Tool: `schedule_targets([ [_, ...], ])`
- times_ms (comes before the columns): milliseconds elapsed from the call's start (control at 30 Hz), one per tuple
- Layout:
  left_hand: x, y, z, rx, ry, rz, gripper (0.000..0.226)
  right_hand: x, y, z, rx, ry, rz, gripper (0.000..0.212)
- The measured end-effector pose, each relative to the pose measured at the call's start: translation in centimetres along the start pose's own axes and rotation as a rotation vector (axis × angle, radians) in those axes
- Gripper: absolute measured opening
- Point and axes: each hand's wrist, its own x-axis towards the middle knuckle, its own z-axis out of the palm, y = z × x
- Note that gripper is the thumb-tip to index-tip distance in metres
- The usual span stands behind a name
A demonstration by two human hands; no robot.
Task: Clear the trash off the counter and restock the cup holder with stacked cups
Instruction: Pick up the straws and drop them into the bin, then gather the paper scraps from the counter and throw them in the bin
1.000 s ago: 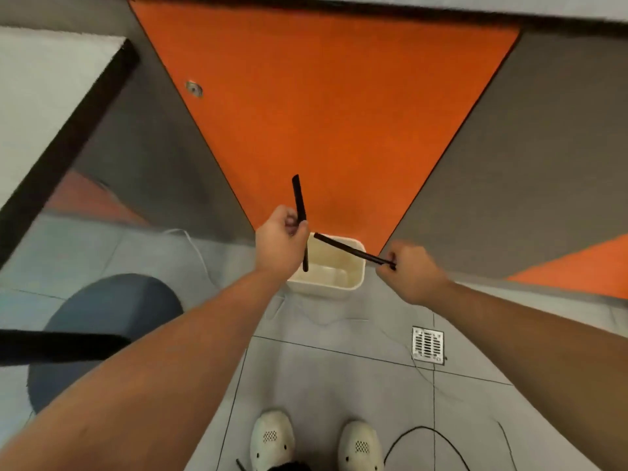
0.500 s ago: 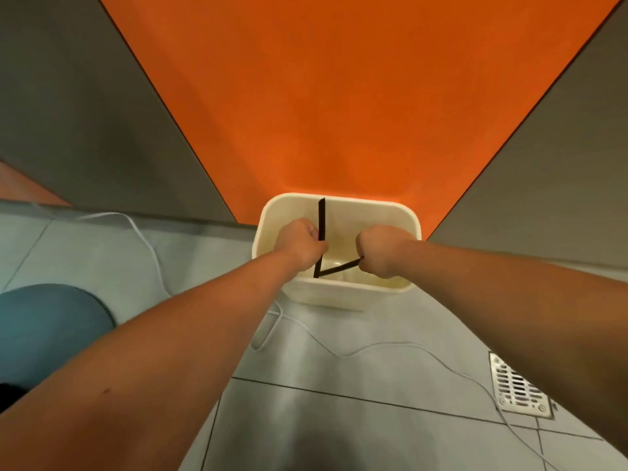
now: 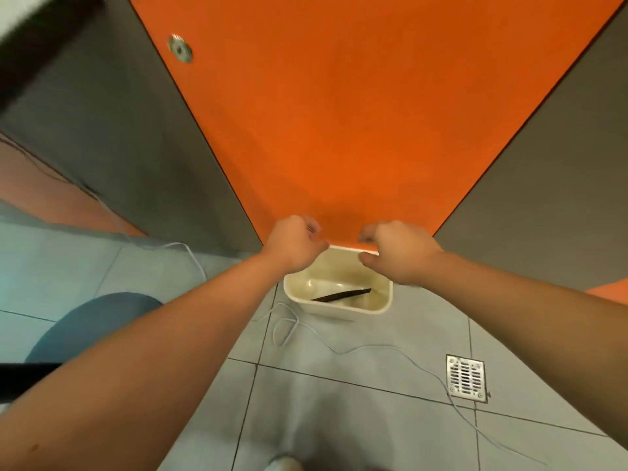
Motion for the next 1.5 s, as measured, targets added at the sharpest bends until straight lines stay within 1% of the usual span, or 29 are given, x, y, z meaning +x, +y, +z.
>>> schedule_targets([
  [67,-3.4,3.9,-4.6,0.033,0.030,0.027,0.025,-3.2,-1.6,-5.7,-0.029,0.016,-0.024,0.039],
  [233,-11.8,13.2,-16.3,0.144,0.071,0.143,0.035,-11.1,-6.1,-20.1,-0.043,0.105,-0.062,0.037],
  [367,-16.8,19.2,-25.1,0.197,0.122,0.257,0.038,-15.6,-9.2,-30.4,-0.059,0.234,-0.089,0.037],
  [467,-19.2,22.4,-30.6,0.212,0.153,0.318,0.038,-17.2,-11.0,-36.5,-0.054,0.324,-0.106,0.039],
  [567,-20.2,24.6,-34.8,0.220,0.188,0.356,0.038,-17.6,-11.9,-40.8,-0.027,0.387,-0.091,0.039],
  [733,-17.7,26.7,-39.0,0.318,0.343,0.441,0.046,-15.5,-11.1,-44.7,0.068,0.494,-0.034,0.038],
  [833,-14.2,27.3,-40.1,0.296,0.361,0.419,0.050,-12.8,-9.3,-45.7,0.091,0.483,0.020,0.040],
  [933,-10.0,27.4,-40.4,0.316,0.374,0.331,0.059,-9.1,-6.9,-46.4,0.107,0.469,0.061,0.046],
  [1067,-5.5,27.4,-40.0,0.431,0.443,0.136,0.072,-3.4,-3.7,-47.8,0.122,0.502,0.078,0.064],
  [1133,-3.7,27.2,-39.8,0.446,0.443,0.056,0.076,-0.6,-2.4,-48.6,0.140,0.508,0.082,0.072],
  [1200,-2.4,26.7,-39.6,0.479,0.446,0.021,0.077,2.0,-1.5,-49.5,0.150,0.514,0.062,0.079],
  [1267,-1.6,26.5,-39.6,0.506,0.465,0.041,0.072,4.4,-0.8,-50.5,0.155,0.527,0.036,0.084],
  [1367,-1.3,26.4,-39.3,0.416,0.478,0.140,0.053,7.5,0.2,-51.5,0.157,0.499,-0.027,0.090],
  [1433,-1.3,26.3,-39.0,0.381,0.466,0.205,0.041,9.1,0.8,-51.7,0.132,0.406,-0.058,0.095],
  [1500,-1.3,26.3,-38.9,0.344,0.446,0.247,0.034,10.0,1.3,-51.4,0.123,0.286,-0.061,0.095],
])
